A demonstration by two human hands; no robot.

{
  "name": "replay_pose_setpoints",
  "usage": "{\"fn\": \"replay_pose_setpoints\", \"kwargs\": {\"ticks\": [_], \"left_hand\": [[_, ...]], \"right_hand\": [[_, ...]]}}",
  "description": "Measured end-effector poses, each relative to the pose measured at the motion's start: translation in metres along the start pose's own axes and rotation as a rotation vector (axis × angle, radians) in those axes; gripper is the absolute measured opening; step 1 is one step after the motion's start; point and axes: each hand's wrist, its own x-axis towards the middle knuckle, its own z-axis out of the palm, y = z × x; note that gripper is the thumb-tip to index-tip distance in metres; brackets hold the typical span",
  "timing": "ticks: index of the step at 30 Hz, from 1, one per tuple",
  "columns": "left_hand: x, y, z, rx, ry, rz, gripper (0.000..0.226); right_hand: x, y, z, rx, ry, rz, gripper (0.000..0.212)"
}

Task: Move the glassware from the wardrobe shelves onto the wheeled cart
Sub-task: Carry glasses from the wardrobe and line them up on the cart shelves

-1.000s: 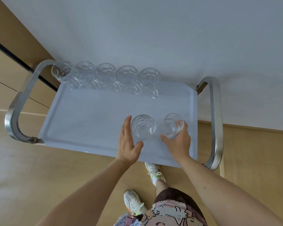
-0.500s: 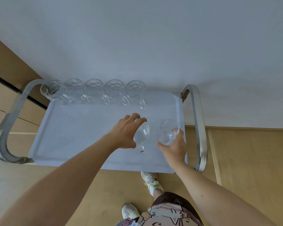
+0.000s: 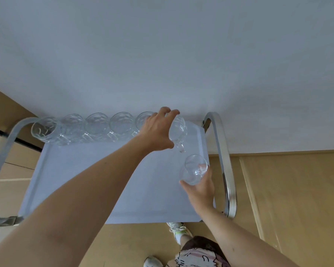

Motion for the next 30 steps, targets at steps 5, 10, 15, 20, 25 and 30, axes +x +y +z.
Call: {"fn": "replay_pose_setpoints", "kwargs": {"ticks": [5,10,15,20,25,30], "left_hand": [[0.031,-0.003,0.012,0.004,-0.061,-0.037,0.108],[0.052,-0.007,0.029,0.069,-0.097,-0.070,0.109],[0.068,-0.010,0.039,0.130,-0.118,-0.090,0.107],[0.078,-0.015,0.044,0.127,-0.124,-0.136,0.107],[0.078,-0.016,0.046,0.142,-0.139,-0.132,0.110],[0.074,-0.023,0.051,0.167,-0.140,-0.078,0.114]], "right_hand": [[0.007,-0.002,0.006,-0.019,0.004,0.002,0.081],[0.023,-0.006,0.008,-0.021,0.002,-0.025,0.080],[0.039,-0.008,0.013,-0.011,-0.009,0.007,0.078],[0.051,-0.009,0.016,-0.009,-0.018,0.008,0.077],[0.058,-0.012,0.019,-0.022,-0.008,-0.005,0.079],[0.056,-0.014,0.022,-0.045,-0.004,-0.029,0.081]]}}
